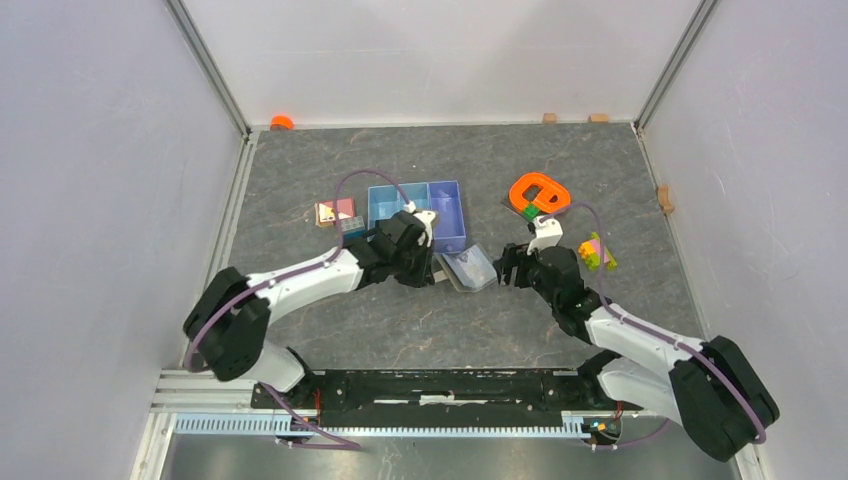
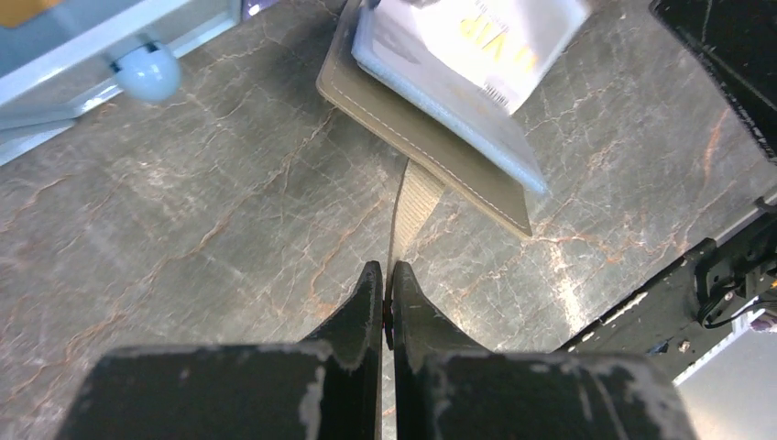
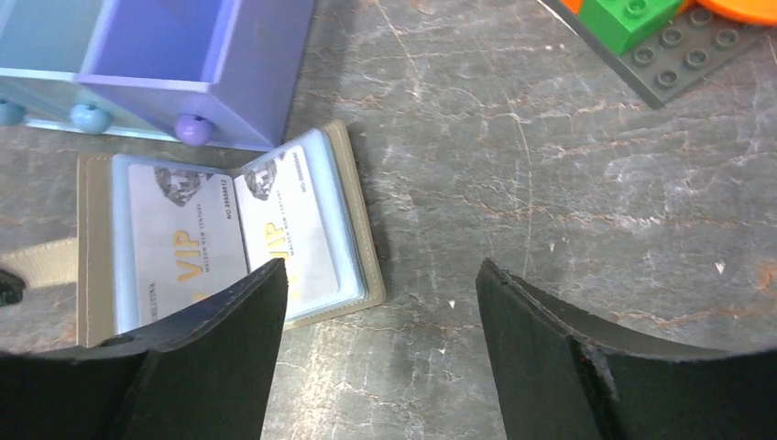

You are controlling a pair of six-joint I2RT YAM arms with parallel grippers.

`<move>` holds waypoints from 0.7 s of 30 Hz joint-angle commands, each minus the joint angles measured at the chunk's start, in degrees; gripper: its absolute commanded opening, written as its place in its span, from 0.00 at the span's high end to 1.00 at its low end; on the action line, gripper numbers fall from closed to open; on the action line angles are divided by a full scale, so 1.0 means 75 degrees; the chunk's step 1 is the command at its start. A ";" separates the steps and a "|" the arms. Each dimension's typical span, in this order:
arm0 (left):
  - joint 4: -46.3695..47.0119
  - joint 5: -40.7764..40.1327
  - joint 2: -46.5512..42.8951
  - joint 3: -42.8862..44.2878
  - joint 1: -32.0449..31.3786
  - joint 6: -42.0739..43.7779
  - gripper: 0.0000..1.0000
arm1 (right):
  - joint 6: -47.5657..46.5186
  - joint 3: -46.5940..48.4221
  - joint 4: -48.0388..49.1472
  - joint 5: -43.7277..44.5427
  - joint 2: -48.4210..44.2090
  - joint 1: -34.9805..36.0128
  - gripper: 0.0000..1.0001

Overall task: Take the credit cards out of the card holder
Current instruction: Open the card holder at the center of the board.

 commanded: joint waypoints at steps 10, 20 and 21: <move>0.0156 -0.0816 -0.0739 -0.0119 -0.0008 0.0343 0.98 | -0.0757 0.0094 0.2023 -0.3396 0.0844 0.0789 0.30; -0.1179 -0.2409 -0.0131 0.0521 -0.0007 0.0279 0.98 | -0.0395 0.0539 0.1170 -0.1839 0.1798 0.0835 0.31; -0.1286 -0.2587 -0.0174 0.0559 -0.0007 0.0279 0.98 | -0.0380 0.0598 0.0995 -0.1594 0.1819 0.0813 0.26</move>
